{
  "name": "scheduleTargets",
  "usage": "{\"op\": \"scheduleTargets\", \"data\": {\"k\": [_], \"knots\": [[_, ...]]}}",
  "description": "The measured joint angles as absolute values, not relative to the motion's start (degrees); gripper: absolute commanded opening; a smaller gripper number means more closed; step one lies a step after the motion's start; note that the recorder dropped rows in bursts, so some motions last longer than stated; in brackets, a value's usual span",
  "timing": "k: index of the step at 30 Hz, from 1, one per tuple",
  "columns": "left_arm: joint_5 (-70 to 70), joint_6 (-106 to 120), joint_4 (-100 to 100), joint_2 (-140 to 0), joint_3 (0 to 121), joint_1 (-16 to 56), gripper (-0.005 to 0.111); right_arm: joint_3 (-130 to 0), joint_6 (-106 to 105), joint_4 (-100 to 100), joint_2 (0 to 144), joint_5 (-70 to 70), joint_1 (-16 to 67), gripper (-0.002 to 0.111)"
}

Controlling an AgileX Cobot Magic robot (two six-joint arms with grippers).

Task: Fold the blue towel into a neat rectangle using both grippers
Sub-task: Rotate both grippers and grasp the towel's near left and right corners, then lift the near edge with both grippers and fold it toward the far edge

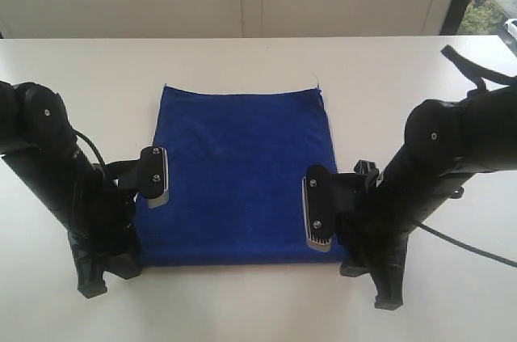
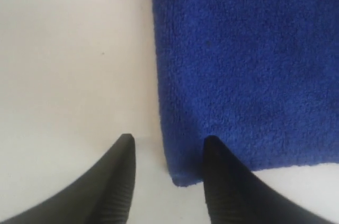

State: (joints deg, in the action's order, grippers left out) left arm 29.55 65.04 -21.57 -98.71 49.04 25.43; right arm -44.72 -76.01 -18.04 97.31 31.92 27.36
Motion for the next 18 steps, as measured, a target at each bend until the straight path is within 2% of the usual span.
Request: {"op": "scheduleTargets", "data": {"k": [4,6,18], "knots": [[28.29,65.39,-21.57,-98.91,49.15,25.43,0.001,-44.72,-76.01,-18.04,97.81,31.82,27.36,0.009],[27.9,65.39,-21.57,-98.91,49.15,25.43,0.0,-44.72,-76.01,-18.04,97.93,31.82,27.36,0.0],[31.66,65.59,-21.43,-97.82,49.15,25.43,0.0,-44.72,-75.25,-18.04,96.45,31.83,27.36,0.0]]}}
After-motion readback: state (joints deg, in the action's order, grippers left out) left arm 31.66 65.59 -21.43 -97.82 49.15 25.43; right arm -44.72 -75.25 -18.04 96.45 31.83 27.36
